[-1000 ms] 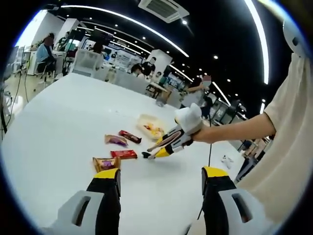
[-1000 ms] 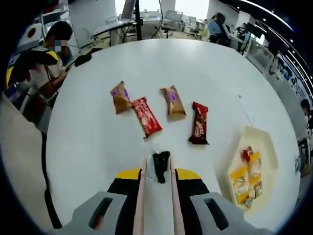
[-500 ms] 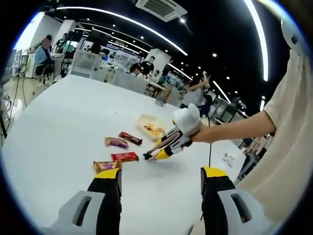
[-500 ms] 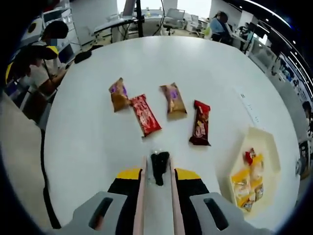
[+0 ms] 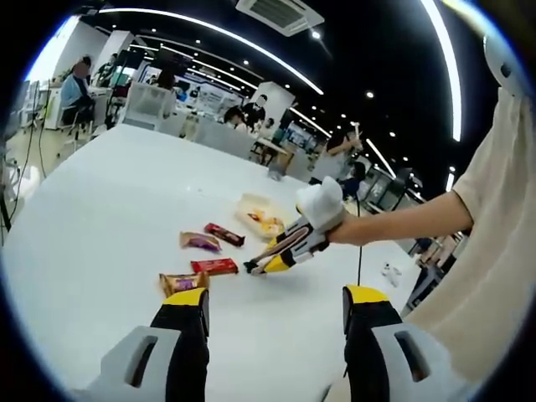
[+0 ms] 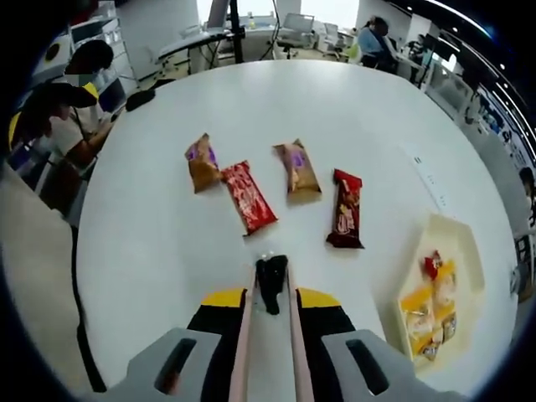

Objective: Place the target food into the container with the food tongs after gripping and lifting it, then release it inside without dropping or visibly crushing the food.

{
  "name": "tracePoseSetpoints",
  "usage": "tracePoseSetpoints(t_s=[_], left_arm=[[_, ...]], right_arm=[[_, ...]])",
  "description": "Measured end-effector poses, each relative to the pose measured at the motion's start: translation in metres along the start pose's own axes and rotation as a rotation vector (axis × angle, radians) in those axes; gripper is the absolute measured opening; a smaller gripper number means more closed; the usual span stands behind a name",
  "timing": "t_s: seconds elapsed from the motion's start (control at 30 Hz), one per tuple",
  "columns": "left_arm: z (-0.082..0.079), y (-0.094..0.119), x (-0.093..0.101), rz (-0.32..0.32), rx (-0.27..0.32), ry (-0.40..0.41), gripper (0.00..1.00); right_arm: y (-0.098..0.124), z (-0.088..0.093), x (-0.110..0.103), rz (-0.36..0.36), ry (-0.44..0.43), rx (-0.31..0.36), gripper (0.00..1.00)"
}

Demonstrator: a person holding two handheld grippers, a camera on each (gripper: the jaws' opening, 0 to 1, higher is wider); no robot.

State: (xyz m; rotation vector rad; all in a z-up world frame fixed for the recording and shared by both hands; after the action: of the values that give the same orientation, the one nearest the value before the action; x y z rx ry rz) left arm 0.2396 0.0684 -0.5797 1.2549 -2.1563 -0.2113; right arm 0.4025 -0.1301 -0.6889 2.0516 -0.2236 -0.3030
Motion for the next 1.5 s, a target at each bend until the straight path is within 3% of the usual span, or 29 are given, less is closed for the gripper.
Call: tracePoseSetpoints(t_s=[0.43,1.5], left_arm=[[-0.001,0.001,-0.001,0.0,0.003,0.011,0.64],[-0.003,-0.005,0.01,0.038,0.003,0.0,0.64]], right_arm=[[0.005,0.0,-0.004,0.0,-0.024,0.02,0.19],[0.053,-0.012,0.004,0.086,-0.087,0.168,0.19]])
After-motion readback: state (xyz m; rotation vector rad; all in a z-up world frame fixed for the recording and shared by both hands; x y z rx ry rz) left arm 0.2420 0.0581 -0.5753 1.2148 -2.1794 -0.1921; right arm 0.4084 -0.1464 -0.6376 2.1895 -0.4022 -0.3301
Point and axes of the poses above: the point that each gripper's makers call its tool centre point, and the gripper's own axes: y roughly backward along the fingers, x roughly to its right, z roughly out of its underside, the point moved 6 cm from there along y, roughly backward along the fingers, and after that the axes turned 8 degrees about -z, right-handed, at the moved point
